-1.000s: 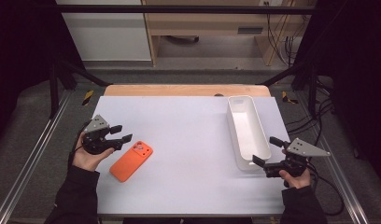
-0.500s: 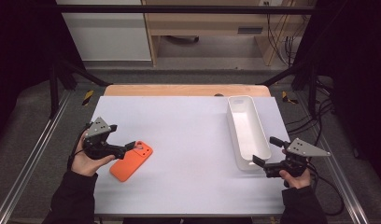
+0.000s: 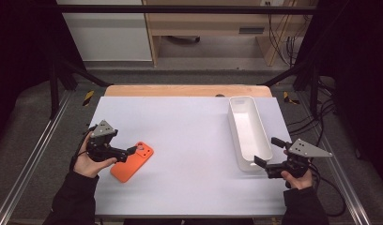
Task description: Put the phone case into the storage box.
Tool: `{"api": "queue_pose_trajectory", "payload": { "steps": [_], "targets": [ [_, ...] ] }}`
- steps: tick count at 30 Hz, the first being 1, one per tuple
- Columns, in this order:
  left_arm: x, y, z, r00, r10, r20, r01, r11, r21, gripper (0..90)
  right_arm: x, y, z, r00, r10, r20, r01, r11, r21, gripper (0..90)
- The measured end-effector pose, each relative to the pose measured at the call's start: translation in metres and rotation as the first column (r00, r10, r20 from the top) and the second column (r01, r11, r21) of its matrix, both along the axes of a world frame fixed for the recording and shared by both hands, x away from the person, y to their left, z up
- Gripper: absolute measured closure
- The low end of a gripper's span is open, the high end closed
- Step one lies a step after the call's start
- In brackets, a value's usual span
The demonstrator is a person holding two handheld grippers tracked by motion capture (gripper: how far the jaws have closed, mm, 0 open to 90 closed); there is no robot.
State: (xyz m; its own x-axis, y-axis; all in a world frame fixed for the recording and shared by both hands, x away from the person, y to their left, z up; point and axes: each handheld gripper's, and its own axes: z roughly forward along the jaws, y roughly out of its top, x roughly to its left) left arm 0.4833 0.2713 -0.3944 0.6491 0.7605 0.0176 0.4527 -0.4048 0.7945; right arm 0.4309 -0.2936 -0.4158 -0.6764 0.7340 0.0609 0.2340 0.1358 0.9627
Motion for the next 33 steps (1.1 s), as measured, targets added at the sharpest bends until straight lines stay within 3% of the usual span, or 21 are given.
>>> {"api": "queue_pose_trajectory", "payload": {
  "steps": [7, 16, 33],
  "targets": [
    [0.001, -0.007, -0.011, 0.9993, -0.013, -0.036, 0.015, 0.9984, 0.054, 0.0, 0.000, 0.000, 0.000, 1.0000, 0.000, -0.002, 0.000, 1.000, 0.001, 0.5],
    [0.002, -0.009, -0.025, 0.9970, -0.001, -0.078, 0.008, 0.9962, 0.087, 0.0, -0.001, -0.001, 0.000, 1.0000, -0.002, 0.002, 0.002, 1.000, 0.000, 0.5],
    [0.006, -0.010, -0.053, 0.9864, 0.024, -0.163, 0.003, 0.9874, 0.159, 0.3, -0.001, -0.001, 0.000, 1.0000, -0.002, 0.001, 0.002, 1.000, 0.000, 0.5]
  ]
}}
